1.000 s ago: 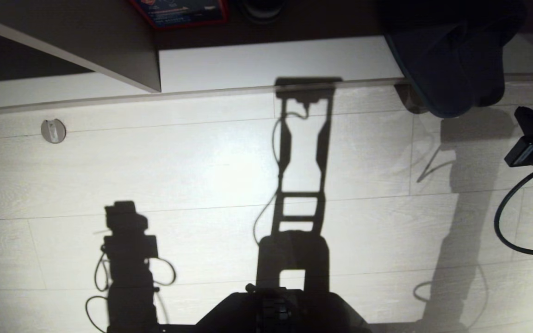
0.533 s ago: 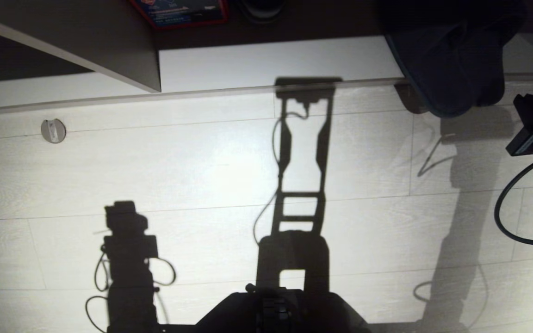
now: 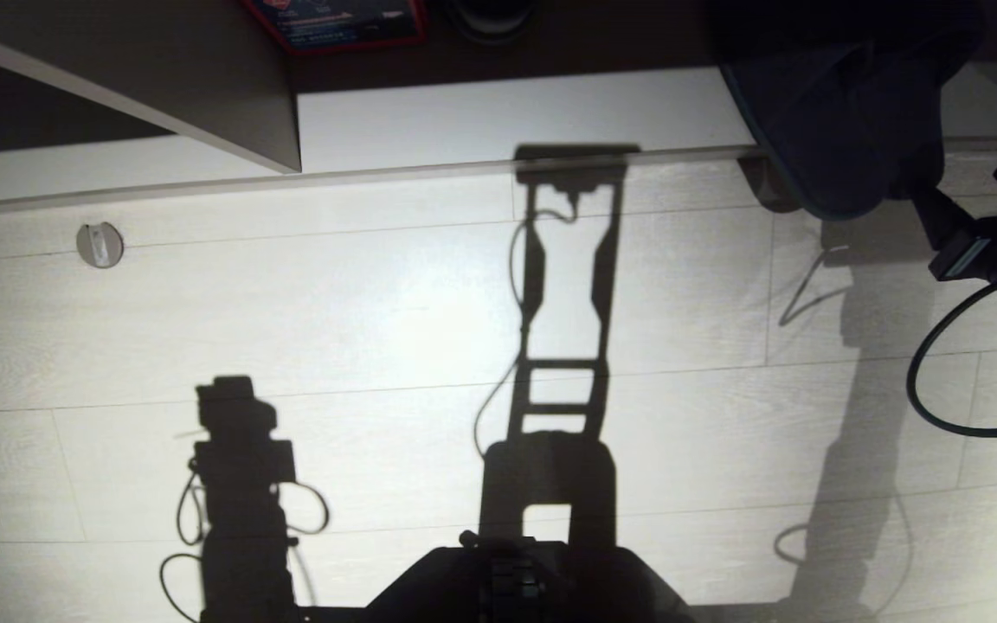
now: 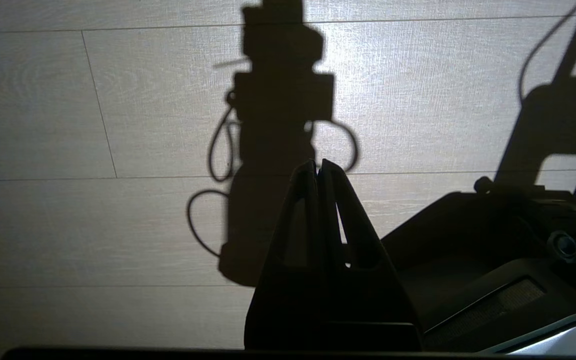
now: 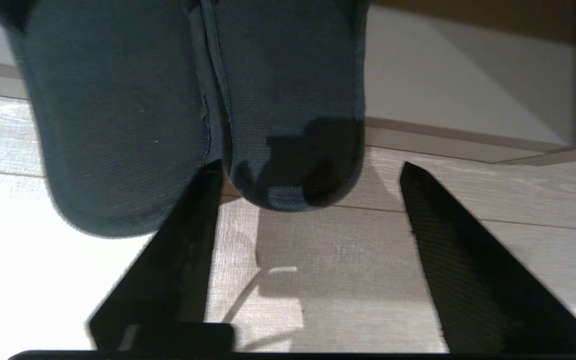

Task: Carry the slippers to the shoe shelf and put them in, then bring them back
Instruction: Pick up the slippers in the shoe cabinet

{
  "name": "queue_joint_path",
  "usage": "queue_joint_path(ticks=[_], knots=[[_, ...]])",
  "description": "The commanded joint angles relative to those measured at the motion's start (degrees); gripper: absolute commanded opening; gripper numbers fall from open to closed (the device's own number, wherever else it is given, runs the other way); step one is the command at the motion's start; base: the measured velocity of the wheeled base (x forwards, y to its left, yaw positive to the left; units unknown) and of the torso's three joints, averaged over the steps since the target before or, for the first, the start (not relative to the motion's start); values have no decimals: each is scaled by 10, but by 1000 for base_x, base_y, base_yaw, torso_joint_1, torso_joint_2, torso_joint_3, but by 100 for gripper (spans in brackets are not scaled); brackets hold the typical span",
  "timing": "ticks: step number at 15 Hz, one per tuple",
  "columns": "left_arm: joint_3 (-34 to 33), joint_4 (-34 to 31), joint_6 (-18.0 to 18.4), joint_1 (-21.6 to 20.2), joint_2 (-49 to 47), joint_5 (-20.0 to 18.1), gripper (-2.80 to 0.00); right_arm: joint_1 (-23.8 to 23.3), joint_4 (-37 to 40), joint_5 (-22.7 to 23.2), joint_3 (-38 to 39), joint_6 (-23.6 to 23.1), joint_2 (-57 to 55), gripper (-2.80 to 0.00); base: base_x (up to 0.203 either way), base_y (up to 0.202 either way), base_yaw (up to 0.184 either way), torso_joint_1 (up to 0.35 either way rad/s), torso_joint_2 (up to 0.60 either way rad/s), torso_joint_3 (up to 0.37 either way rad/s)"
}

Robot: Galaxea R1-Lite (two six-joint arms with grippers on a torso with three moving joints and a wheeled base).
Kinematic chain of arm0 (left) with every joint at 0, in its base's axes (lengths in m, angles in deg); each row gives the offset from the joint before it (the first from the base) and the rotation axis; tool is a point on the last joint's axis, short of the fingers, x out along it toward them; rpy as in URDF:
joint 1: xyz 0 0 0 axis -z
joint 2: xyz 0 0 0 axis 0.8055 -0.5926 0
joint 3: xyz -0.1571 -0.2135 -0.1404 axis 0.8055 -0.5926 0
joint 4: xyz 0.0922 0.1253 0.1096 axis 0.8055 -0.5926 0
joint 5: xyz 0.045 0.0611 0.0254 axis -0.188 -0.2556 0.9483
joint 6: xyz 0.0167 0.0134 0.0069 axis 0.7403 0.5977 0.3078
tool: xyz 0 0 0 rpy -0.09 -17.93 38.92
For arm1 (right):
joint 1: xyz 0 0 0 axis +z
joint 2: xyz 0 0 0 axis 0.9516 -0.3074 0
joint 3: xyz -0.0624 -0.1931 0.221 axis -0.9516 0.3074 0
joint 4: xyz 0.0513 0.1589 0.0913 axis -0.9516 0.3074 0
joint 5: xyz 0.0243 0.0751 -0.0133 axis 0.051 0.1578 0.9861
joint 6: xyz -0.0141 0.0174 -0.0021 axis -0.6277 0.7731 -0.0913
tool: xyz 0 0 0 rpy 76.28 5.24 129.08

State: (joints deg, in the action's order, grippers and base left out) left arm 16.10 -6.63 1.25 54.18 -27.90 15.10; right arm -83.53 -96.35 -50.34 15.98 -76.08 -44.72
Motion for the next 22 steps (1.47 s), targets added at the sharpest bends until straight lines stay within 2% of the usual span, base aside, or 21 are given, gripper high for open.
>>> queue_joint_path(ticks=[1, 7, 16, 22], knots=[[0, 0, 0, 0, 0, 0, -280, 0, -5, 0, -10, 1, -21, 0, 0, 0, 0, 0, 0, 0], [0, 0, 0, 0, 0, 0, -280, 11, -7, 0, -62, 1, -52, 0, 0, 0, 0, 0, 0, 0], [0, 0, 0, 0, 0, 0, -280, 46, -9, 0, -132, 33, -52, 0, 0, 0, 0, 0, 0, 0], [0, 0, 0, 0, 0, 0, -280, 49, -10, 1, -179, 43, -76, 0, 0, 0, 0, 0, 0, 0]])
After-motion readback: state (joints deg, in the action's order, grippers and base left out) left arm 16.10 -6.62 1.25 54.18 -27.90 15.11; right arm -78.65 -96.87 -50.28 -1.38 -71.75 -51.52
